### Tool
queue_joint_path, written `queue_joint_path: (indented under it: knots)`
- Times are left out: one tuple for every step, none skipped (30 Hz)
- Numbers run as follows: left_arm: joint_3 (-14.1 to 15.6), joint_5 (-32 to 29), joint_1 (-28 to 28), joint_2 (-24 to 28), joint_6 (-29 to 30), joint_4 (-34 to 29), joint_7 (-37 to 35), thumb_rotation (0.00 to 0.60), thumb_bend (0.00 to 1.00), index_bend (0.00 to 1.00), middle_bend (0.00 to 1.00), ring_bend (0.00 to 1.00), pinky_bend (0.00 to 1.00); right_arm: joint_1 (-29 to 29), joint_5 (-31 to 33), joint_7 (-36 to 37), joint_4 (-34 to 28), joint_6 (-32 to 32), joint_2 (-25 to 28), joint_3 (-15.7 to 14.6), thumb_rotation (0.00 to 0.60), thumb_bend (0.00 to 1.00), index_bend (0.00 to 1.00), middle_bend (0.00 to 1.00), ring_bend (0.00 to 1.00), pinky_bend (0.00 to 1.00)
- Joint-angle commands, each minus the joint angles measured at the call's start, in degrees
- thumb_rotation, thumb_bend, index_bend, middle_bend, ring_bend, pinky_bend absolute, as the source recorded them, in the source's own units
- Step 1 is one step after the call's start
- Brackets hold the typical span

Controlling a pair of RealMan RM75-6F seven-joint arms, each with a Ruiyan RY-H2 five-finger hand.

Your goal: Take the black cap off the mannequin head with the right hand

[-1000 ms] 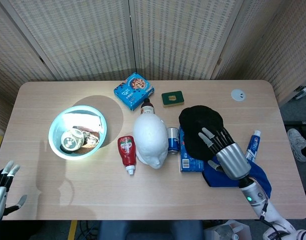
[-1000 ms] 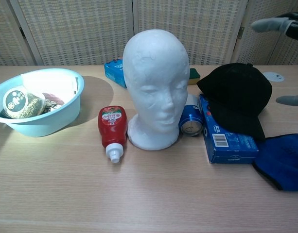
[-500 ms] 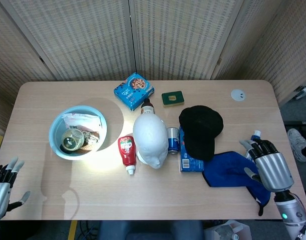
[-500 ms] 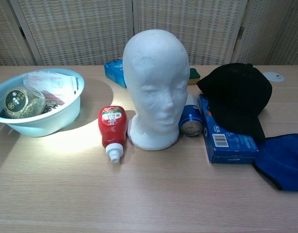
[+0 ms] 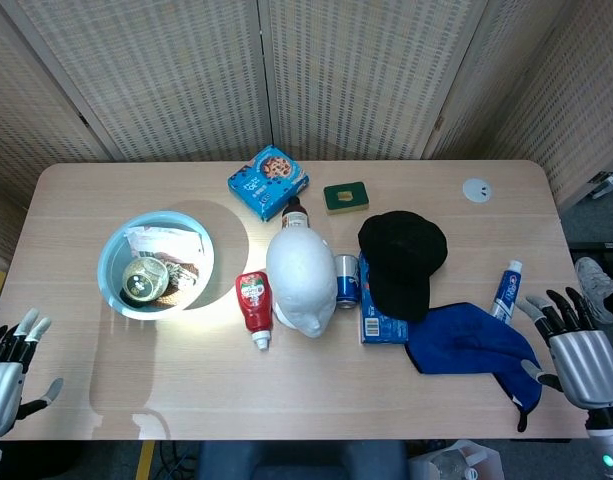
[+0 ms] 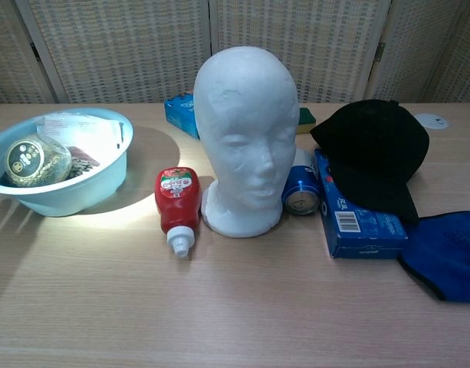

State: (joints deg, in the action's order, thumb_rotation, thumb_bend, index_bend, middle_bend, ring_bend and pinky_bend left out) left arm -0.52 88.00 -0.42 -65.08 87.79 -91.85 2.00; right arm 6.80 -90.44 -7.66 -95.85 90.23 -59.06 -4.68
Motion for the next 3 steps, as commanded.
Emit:
queue_joint_path:
  knots:
    - [0.01,-0.06,-0.04,-0.03,-0.07,0.07,-0.11,0.600,0.25,0.02,0.00,0.07,0.00,-0.29,-0.03,0.19,-0.19,-0.24,0.21,0.22,0.600,0.00,0.23,0.16,0.04,0.00]
    - [0.01,-0.12,-0.06,-0.04,-0.12,0.09,-0.12,0.600,0.25,0.02,0.00,0.07,0.00,-0.39,-0.08,0.24,-0.23,-0.23,0.25,0.36,0.600,0.00,0.23,0.16,0.04,0.00]
    - [0.01,-0.21,-0.08,-0.07,-0.19,0.17,-0.10,0.600,0.25,0.02,0.00,0.07,0.00,-0.49,-0.22,0.30,-0.19,-0.22,0.22,0.56,0.600,0.00,0.23,0.15,0.04,0.00]
